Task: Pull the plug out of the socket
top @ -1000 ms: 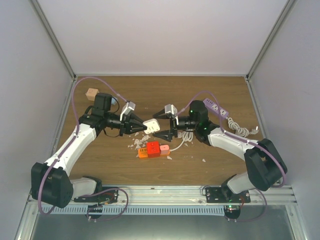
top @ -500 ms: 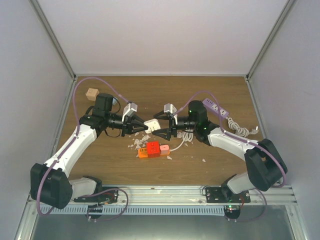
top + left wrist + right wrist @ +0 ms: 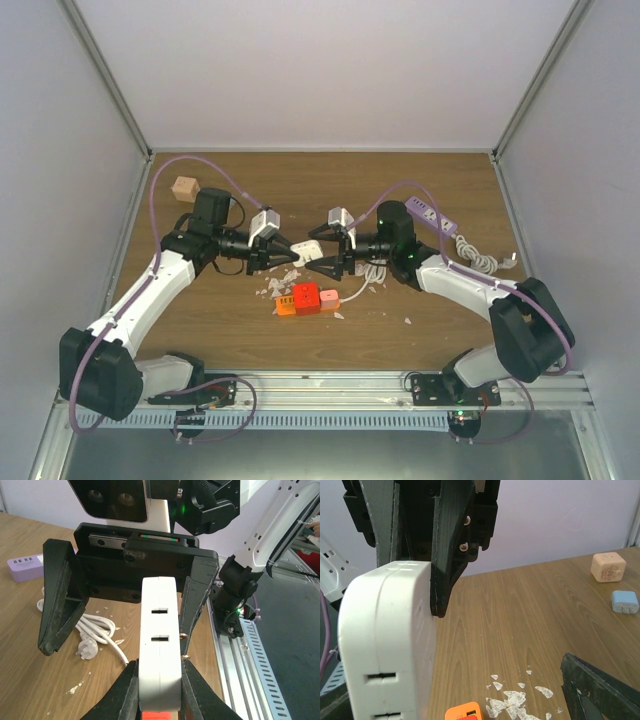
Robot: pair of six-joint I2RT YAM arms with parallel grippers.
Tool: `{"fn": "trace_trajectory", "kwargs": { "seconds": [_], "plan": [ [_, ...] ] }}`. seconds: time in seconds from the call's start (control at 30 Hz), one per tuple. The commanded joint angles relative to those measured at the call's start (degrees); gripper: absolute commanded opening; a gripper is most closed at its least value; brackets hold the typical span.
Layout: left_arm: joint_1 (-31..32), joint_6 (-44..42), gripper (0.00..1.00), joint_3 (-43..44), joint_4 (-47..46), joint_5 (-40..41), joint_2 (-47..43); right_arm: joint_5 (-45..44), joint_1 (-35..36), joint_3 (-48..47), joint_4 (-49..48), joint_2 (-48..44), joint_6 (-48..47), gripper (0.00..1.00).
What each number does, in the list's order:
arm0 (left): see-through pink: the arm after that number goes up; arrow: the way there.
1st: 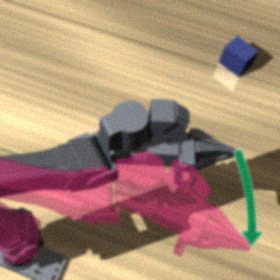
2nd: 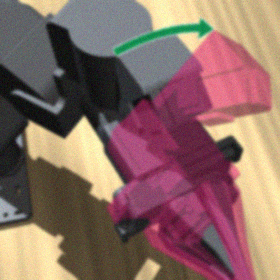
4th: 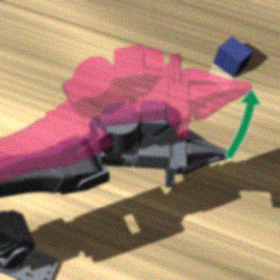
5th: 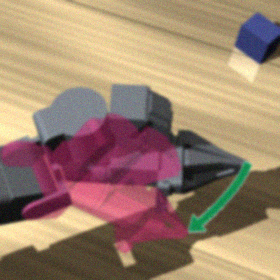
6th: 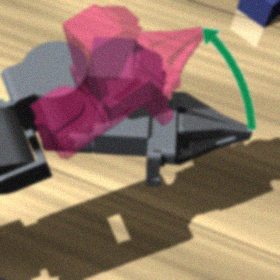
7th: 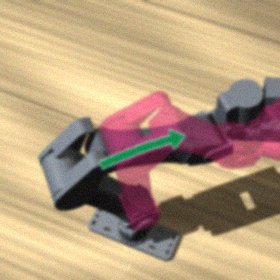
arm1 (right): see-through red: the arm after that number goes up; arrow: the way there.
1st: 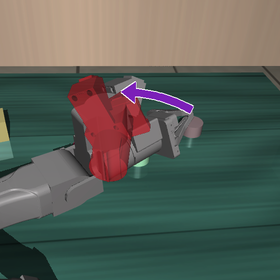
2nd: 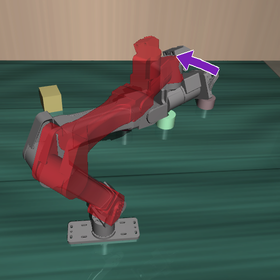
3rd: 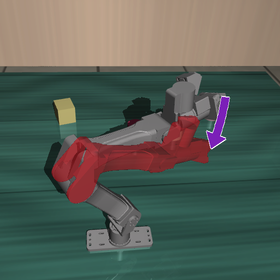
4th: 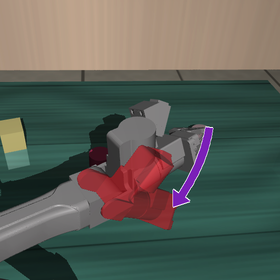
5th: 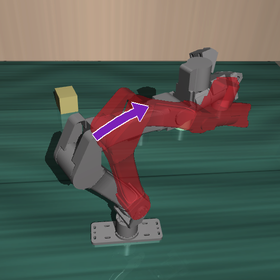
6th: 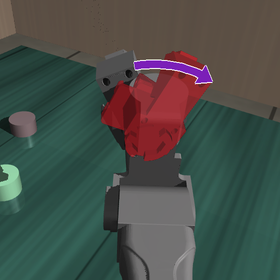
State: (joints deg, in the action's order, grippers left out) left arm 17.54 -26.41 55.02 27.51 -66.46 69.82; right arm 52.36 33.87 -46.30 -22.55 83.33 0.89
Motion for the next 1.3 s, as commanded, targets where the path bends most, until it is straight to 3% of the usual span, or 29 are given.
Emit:
{"fn": "trace_trajectory", "kwargs": {
  "seconds": [0.0,0.67,1.13,1.27],
  "plan": [
    [2.9,-1.7,0.0,-1.2,3.2,-4.4,-1.4,-5.9,-2.2,-2.0,-2.6,-1.3,1.1,0.87],
    [7.5,-6.4,0.0,-1.3,6.4,0.1,-0.8,-4.7,-5.3,-2.5,-2.9,-2.4,2.4,0.86],
    [8.6,-5.3,0.0,-1.5,4.9,3.0,-0.4,-4.6,-5.7,-6.7,1.0,-2.9,1.1,0.87],
    [8.3,-1.0,0.0,-2.4,0.3,7.4,-2.1,-2.0,-5.6,-9.5,6.1,-3.5,-2.2,0.9]
  ]
}}
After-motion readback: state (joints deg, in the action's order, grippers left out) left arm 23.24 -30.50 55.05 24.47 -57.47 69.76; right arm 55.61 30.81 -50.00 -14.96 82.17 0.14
